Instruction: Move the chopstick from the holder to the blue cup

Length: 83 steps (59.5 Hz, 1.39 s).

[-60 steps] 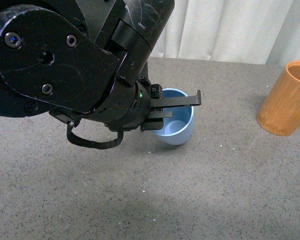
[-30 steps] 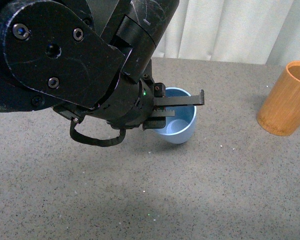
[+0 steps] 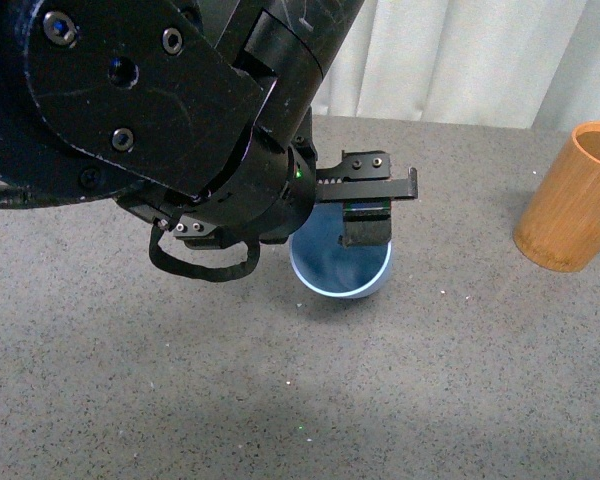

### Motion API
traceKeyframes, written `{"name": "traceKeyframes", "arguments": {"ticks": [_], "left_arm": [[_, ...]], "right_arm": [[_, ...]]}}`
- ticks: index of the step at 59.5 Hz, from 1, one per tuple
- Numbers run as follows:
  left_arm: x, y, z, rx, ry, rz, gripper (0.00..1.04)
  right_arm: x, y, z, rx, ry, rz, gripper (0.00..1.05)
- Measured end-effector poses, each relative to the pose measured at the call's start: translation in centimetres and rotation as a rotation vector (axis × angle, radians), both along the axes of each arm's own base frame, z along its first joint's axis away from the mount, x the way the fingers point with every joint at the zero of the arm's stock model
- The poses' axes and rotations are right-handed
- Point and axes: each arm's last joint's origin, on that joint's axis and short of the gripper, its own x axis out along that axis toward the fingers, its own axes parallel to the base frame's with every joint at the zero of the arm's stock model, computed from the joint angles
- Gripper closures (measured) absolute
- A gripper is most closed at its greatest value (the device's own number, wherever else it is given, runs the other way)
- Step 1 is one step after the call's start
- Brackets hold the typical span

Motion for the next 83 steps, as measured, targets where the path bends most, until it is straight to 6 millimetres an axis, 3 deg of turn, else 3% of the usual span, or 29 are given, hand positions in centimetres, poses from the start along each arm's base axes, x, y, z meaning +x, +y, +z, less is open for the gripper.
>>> {"name": "traceKeyframes", "arguments": {"ticks": [4,39,67,74,78,83], "left_arm": [[0.1,-0.1,0.2,-0.002,-0.004,-0.001,0.05],[0.2,-0.6,1.2,-0.026,-0.017,-0.020,0.07],[-0.1,0.2,2.5,-0.060,-0.062,0.033,0.07],[-0.8,2.5,2.0,0.052,-0.455,0.160,0.23],[-2.3,5.7,2.4,0.072,-0.615,0.188,0.34],[-4.4,10.6,4.4,0.055,-0.783,0.221,0.48]], "right_arm": [[0.0,0.0,0.0,0.000,0.000,0.000,0.10],[0.0,0.0,0.0,0.000,0.000,0.000,0.10],[0.0,0.0,0.0,0.000,0.000,0.000,0.10],[0.0,0.0,0.0,0.000,0.000,0.001,0.10],[0.0,0.0,0.0,0.000,0.000,0.000,0.10],[0.0,0.0,0.0,0.000,0.000,-0.003,0.10]]}}
